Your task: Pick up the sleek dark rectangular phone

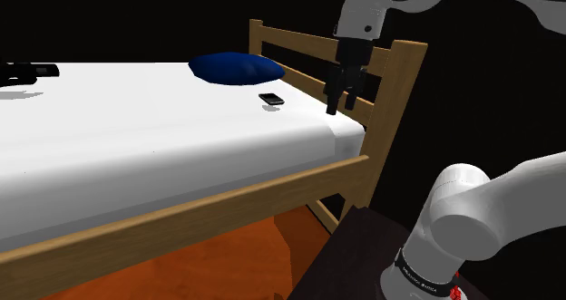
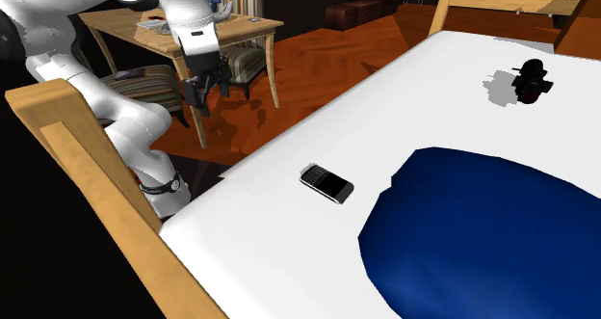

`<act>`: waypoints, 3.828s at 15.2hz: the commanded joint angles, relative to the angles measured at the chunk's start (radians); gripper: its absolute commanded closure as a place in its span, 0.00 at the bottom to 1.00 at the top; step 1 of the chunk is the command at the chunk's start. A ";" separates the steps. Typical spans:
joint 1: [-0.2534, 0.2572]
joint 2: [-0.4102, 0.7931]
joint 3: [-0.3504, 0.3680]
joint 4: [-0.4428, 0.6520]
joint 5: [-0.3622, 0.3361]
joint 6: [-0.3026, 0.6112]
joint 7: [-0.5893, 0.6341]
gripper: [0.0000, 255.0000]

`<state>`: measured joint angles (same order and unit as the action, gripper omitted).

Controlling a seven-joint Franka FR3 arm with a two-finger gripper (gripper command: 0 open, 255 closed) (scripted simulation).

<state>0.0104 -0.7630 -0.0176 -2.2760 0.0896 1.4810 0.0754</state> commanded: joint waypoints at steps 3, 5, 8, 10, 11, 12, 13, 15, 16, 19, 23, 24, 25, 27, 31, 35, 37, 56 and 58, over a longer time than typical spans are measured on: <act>-0.007 0.073 -0.008 0.037 -0.007 0.037 -0.002 0.00; -0.014 0.147 -0.016 0.078 -0.014 0.069 -0.004 0.00; -0.023 0.257 -0.028 0.150 -0.021 0.110 -0.006 0.00; -0.029 0.331 -0.036 0.203 -0.025 0.131 -0.007 0.00; -0.032 0.369 -0.041 0.232 -0.026 0.140 -0.008 0.00; -0.034 0.406 -0.045 0.261 -0.027 0.148 -0.009 0.00; -0.037 0.443 -0.049 0.292 -0.028 0.154 -0.009 0.00; -0.042 0.518 -0.058 0.358 -0.029 0.164 -0.010 0.00; -0.046 0.556 -0.063 0.394 -0.028 0.167 -0.011 0.00; -0.055 0.671 -0.076 0.508 -0.025 0.168 -0.013 0.00; -0.071 0.831 -0.093 0.685 -0.016 0.152 -0.016 0.00; -0.076 0.873 -0.097 0.735 -0.012 0.144 -0.016 0.00; -0.081 0.916 -0.101 0.788 -0.008 0.134 -0.017 0.00; -0.093 1.007 -0.108 0.904 0.001 0.109 -0.017 0.00; -0.096 1.026 -0.109 0.888 0.003 0.144 -0.019 0.00; -0.094 1.018 -0.108 0.823 0.002 0.201 -0.022 0.00; -0.094 1.017 -0.108 0.814 0.002 0.209 -0.022 0.00; -0.099 1.041 -0.110 0.970 0.004 0.077 -0.016 1.00; -0.101 1.051 -0.110 1.012 0.006 0.046 -0.015 1.00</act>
<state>-0.0889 0.2783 -0.1270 -1.2928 0.0939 1.5457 0.0605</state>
